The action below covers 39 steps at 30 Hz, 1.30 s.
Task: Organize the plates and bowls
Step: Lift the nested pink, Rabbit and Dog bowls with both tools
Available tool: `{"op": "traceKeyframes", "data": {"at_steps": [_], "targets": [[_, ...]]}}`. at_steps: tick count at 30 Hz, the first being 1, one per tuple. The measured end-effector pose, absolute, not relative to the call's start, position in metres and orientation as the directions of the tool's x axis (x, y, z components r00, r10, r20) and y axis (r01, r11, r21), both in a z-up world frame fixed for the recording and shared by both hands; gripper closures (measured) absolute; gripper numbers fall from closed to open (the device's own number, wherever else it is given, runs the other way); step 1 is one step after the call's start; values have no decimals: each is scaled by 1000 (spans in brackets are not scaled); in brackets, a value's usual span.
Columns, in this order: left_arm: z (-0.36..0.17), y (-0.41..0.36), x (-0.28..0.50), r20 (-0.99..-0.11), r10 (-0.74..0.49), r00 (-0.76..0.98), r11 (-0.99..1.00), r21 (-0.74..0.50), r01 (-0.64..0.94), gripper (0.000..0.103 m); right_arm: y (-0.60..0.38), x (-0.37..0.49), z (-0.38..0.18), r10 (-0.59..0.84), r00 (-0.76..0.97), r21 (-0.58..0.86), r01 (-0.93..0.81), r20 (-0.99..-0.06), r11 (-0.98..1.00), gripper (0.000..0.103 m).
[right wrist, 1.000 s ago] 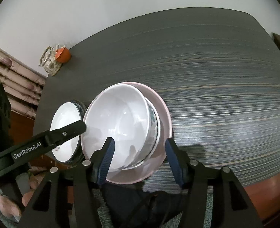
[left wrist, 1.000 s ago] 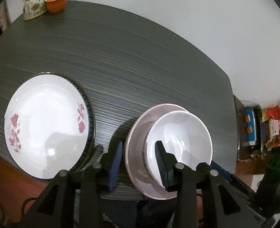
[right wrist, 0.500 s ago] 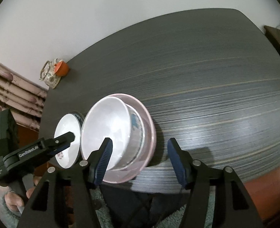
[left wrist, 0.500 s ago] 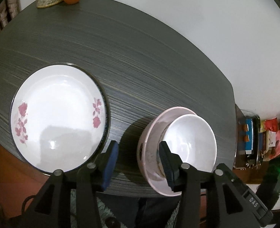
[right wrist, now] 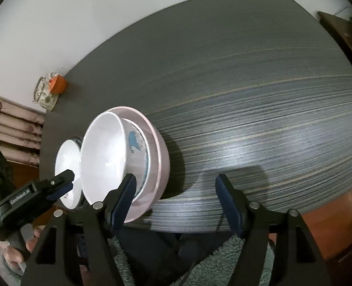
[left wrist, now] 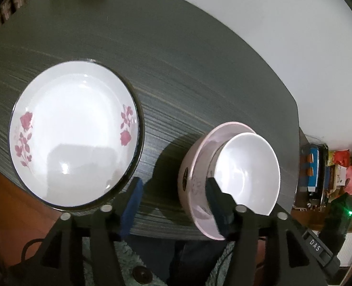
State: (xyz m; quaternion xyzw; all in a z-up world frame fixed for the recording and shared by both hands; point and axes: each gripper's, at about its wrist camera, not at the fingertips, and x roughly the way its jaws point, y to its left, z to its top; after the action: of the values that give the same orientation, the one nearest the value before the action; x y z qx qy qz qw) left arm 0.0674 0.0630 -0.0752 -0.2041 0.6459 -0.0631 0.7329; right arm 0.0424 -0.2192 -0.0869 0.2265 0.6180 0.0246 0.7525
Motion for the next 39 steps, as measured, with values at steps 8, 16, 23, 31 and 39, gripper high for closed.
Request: {"op": "traceKeyframes", "data": {"at_steps": [8, 16, 23, 31, 39], "targets": [[-78, 59, 71, -923, -357, 142, 910, -378, -169, 39, -215, 45, -98, 297, 193, 340, 258, -935, 904, 36], [-85, 59, 73, -937, -326, 124, 921, -345, -180, 39, -209, 49, -101, 286, 184, 326, 254, -941, 911, 36], [-92, 56, 75, -953, -287, 97, 938, -300, -174, 39, -208, 48, -105, 266, 174, 304, 254, -948, 918, 36], [-99, 53, 82, -960, -267, 86, 947, -278, -163, 40, -207, 52, -112, 247, 160, 282, 260, -956, 923, 40], [-109, 44, 87, -963, -260, 70, 952, -268, -148, 42, -202, 62, -116, 211, 155, 246, 258, -965, 934, 44]]}}
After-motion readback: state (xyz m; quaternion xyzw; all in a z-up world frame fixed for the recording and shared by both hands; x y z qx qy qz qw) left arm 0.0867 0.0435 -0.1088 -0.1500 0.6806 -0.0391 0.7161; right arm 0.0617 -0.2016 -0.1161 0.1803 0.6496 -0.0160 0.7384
